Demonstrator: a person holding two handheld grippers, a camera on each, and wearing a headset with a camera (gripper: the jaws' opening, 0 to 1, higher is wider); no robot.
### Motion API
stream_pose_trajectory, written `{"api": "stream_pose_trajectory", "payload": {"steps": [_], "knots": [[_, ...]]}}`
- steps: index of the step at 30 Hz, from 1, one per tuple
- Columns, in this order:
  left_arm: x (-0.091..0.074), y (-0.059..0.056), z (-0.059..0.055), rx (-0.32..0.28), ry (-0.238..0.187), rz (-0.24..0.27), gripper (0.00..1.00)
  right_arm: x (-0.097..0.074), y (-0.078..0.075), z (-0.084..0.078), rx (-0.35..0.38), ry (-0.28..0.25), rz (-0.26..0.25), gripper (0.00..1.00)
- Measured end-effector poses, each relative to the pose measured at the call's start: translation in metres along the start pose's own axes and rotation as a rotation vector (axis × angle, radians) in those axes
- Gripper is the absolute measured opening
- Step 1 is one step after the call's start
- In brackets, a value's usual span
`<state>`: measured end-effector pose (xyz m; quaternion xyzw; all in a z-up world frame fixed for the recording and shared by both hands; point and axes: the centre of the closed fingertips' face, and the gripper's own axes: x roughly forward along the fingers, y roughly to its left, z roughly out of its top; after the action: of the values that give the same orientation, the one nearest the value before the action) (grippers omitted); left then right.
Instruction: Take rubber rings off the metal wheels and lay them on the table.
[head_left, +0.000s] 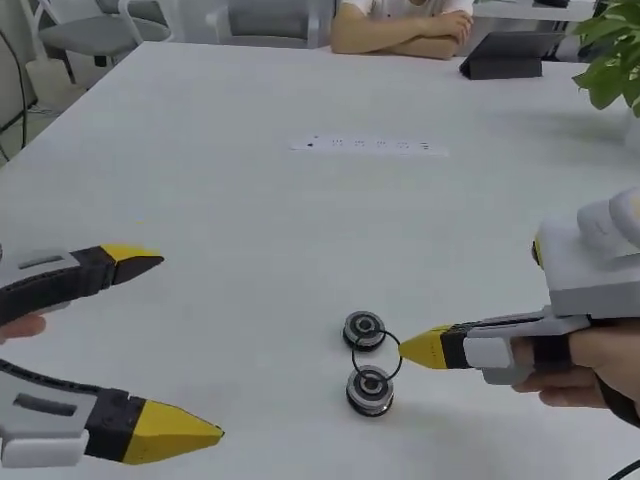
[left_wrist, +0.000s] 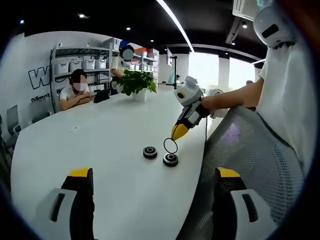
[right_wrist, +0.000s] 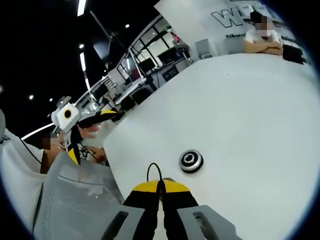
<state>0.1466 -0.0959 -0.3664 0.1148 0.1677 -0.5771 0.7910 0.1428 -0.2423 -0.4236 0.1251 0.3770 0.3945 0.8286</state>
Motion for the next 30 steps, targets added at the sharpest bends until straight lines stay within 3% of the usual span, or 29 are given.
{"api": "stream_pose_trajectory", "payload": {"steps": [4, 8, 10, 13, 20, 25, 30], "knots": [[0.002, -0.006, -0.012, -0.043, 0.004, 0.000, 0.99, 0.000, 0.001, -0.001, -0.025, 0.011, -0.004, 0.00], [0.005, -0.008, -0.033, -0.081, 0.060, 0.008, 0.99, 0.000, 0.003, 0.003, -0.035, 0.002, -0.001, 0.00], [0.007, -0.010, -0.037, -0.093, 0.057, 0.008, 0.99, -0.001, 0.005, 0.005, -0.038, -0.006, 0.001, 0.00], [0.009, -0.014, -0.038, -0.128, 0.042, 0.001, 0.99, -0.003, 0.008, 0.011, -0.050, -0.021, 0.001, 0.00], [0.013, -0.022, -0.041, -0.142, 0.045, -0.018, 0.99, -0.004, 0.017, 0.024, -0.083, -0.051, 0.006, 0.00], [0.011, -0.018, -0.041, -0.129, 0.046, 0.009, 0.99, -0.003, 0.029, 0.040, -0.133, -0.069, 0.015, 0.00], [0.012, -0.021, -0.040, -0.126, 0.037, -0.005, 0.99, -0.003, 0.040, 0.054, -0.165, -0.087, 0.024, 0.00]]}}
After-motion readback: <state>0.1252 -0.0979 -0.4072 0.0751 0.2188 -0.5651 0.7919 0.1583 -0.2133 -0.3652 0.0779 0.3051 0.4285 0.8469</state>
